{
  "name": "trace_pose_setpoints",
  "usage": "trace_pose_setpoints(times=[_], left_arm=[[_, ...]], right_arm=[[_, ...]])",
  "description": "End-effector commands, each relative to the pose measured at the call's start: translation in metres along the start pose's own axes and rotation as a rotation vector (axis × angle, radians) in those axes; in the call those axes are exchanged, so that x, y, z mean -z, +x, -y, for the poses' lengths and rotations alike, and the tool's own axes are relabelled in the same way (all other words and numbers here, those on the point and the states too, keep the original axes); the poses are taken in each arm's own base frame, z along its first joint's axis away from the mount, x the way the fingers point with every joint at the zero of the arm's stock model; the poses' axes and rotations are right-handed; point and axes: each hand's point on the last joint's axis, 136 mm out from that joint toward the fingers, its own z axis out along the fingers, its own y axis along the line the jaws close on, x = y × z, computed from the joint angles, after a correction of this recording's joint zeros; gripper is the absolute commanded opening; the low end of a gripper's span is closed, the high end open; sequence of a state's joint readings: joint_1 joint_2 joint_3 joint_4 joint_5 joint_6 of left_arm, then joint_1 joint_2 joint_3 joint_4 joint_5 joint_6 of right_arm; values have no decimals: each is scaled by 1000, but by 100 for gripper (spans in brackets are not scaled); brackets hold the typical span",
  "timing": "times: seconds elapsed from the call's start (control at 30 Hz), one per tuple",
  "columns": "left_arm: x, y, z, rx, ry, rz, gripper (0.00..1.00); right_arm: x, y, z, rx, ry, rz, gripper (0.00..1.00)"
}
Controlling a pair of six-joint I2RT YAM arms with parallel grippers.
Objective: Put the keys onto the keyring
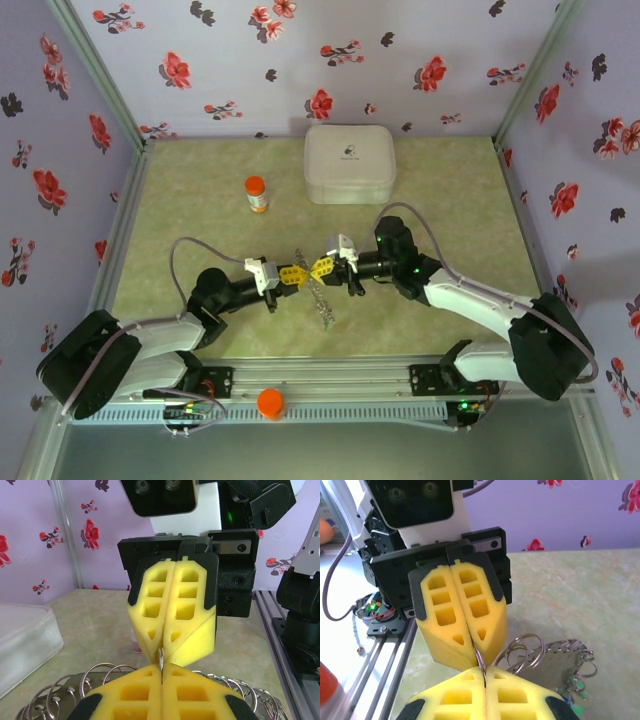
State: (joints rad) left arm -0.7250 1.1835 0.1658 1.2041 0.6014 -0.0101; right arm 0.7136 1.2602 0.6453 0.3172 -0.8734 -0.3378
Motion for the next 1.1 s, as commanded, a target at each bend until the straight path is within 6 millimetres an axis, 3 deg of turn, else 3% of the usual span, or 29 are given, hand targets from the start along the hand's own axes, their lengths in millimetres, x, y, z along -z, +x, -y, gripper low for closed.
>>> trace_pose_setpoints(times=[0.0, 0.1, 0.2, 0.27, 0.57, 0.87, 1.07], left_arm=[[-4, -28, -1, -52, 17, 88, 1], [-1, -18, -7, -24, -33, 58, 19], [0, -1, -10, 8, -56, -17, 24], [0, 12, -8, 21, -48, -89, 24], [2, 29, -3, 39, -28, -225, 25], [-2, 32, 1, 27, 11, -265, 23], [-9, 17, 0, 7, 28, -228, 12]], right_arm=[[1, -14, -3, 28, -19, 10, 0], [3, -11, 0, 35, 13, -38, 0], [6, -5, 2, 54, 58, -137, 0], [6, 0, 0, 71, 68, -206, 0], [6, 13, -1, 112, 88, -440, 0], [-6, 15, -2, 163, 66, -591, 0], [-13, 14, -5, 171, 47, -605, 0]])
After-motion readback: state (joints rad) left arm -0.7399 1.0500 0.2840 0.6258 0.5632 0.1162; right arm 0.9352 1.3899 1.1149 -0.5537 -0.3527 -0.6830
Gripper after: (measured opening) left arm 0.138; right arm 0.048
